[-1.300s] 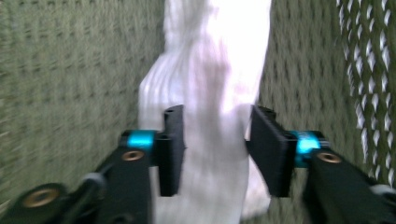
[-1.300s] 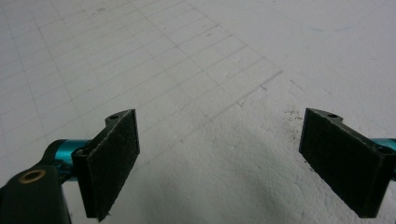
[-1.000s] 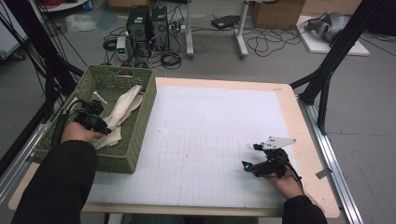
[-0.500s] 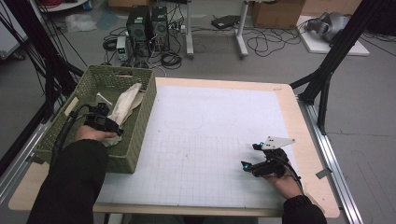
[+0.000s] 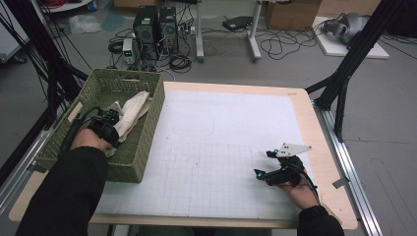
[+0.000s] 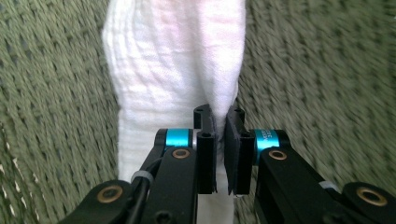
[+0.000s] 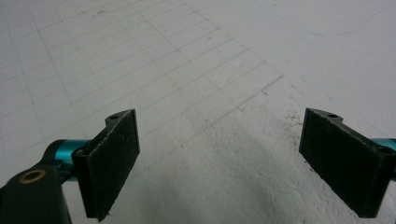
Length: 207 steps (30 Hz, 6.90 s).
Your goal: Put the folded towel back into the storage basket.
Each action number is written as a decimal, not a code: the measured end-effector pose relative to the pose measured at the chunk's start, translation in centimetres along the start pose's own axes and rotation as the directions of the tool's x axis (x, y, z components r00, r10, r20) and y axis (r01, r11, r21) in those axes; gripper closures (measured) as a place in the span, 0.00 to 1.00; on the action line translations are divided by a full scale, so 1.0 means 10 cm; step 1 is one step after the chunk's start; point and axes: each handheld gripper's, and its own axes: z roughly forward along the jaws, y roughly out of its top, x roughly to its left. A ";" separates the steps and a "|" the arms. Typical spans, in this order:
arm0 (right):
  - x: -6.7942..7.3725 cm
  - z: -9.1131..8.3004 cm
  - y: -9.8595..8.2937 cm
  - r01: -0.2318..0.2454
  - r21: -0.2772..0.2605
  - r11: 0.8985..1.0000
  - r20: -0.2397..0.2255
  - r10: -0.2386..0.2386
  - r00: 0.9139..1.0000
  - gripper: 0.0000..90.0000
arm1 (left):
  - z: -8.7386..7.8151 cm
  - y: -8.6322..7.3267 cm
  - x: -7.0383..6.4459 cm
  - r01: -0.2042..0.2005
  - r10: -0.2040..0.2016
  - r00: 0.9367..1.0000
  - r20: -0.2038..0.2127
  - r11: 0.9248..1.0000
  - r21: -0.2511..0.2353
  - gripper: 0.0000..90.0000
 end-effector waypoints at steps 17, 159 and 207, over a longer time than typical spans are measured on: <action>0.01 0.02 0.02 0.013 0.001 1.000 -0.007 -0.013 1.000 0.13 | -0.04 0.06 0.18 0.165 -0.125 0.974 0.191 0.963 -0.214 0.72; 0.00 -0.14 0.11 0.001 -0.084 0.996 0.012 0.000 1.000 0.13 | -0.33 -0.05 0.15 0.457 -0.016 0.784 0.621 0.692 -0.559 0.49; 0.00 -0.11 0.16 0.009 -0.104 0.995 -0.007 -0.010 1.000 0.13 | -0.50 0.20 -0.78 0.400 0.192 0.699 0.689 0.694 -0.599 0.48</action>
